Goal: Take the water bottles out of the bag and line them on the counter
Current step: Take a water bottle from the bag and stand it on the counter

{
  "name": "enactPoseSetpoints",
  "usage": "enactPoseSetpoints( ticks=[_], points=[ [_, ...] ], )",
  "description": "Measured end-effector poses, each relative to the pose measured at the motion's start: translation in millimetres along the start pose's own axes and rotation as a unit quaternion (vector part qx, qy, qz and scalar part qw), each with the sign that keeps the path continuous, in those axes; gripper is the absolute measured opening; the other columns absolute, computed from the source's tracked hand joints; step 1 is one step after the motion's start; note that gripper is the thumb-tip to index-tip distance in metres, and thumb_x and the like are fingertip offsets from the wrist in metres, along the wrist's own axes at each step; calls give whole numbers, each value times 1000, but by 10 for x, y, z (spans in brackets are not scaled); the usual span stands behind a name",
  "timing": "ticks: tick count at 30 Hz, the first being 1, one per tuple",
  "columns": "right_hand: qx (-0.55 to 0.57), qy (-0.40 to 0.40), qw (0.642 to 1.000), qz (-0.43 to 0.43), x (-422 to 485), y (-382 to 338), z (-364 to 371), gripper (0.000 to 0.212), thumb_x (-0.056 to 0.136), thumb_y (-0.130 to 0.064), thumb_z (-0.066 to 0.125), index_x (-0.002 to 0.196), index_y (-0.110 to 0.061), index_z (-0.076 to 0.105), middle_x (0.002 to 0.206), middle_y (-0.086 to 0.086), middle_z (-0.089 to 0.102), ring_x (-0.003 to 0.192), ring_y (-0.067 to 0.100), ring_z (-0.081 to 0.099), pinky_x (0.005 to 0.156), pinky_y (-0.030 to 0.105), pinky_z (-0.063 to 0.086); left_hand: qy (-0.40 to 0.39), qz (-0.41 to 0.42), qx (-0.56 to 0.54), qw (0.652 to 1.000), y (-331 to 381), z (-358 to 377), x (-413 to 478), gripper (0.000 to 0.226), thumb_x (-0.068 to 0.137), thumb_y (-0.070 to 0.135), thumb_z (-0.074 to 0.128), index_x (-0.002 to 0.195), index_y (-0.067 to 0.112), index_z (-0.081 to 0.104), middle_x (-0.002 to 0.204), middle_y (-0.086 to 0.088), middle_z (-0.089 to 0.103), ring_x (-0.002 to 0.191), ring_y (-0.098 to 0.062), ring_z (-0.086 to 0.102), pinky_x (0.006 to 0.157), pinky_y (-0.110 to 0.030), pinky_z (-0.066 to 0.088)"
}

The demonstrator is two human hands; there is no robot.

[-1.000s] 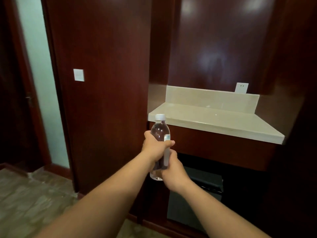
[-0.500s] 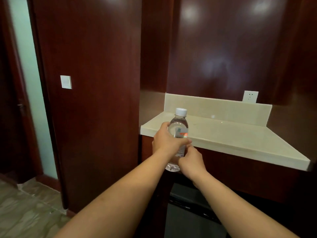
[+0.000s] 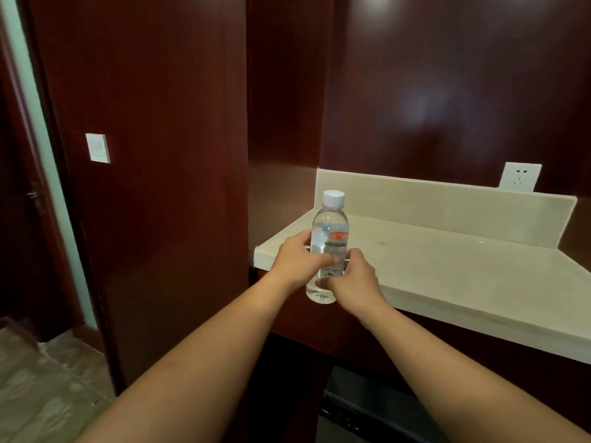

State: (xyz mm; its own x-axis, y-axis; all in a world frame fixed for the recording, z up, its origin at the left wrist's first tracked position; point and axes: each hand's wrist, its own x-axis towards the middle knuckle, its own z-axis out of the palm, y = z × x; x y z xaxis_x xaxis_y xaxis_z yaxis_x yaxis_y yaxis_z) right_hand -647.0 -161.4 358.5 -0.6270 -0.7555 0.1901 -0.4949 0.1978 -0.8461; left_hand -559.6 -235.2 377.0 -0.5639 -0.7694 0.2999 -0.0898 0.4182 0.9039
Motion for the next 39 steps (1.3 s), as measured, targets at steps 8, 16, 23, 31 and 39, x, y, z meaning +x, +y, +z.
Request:
enactPoseSetpoints(
  ticks=[8,16,23,31,39],
  points=[
    [28,18,999,32,1148,70,250,47,70,-6,77,106,-17,50,106,5,65,98,26,64,86,42,53,-50,17,51,997,-286,-26,1173,31,76,13,74,106,14,68,96,1,68,91,-16,62,78,-25,47],
    [26,22,998,58,1994,209,617,53,68,1,74,116,-16,57,107,7,68,98,25,65,90,44,54,-37,18,39,998,-784,-61,1998,30,74,20,78,102,20,69,90,4,69,85,-13,64,81,-28,51],
    [28,18,997,70,2385,379,800,51,74,4,67,120,-14,54,107,4,64,100,25,63,92,43,53,-14,34,79,996,-1035,32,2335,33,76,24,77,107,21,66,85,3,44,68,-1,46,59,-11,35],
    [100,24,989,107,2644,472,821,47,78,8,63,117,-14,49,112,8,64,98,26,64,85,38,53,61,25,29,997,-1235,153,2457,52,83,23,70,132,19,53,116,1,59,103,-14,56,90,-28,48],
    [79,52,992,88,2695,446,944,45,70,-8,78,104,-13,50,104,1,62,90,22,63,82,37,54,101,-22,-11,995,-1346,194,2442,58,83,26,70,137,27,48,108,1,45,101,-14,49,89,-29,47]
  ],
)
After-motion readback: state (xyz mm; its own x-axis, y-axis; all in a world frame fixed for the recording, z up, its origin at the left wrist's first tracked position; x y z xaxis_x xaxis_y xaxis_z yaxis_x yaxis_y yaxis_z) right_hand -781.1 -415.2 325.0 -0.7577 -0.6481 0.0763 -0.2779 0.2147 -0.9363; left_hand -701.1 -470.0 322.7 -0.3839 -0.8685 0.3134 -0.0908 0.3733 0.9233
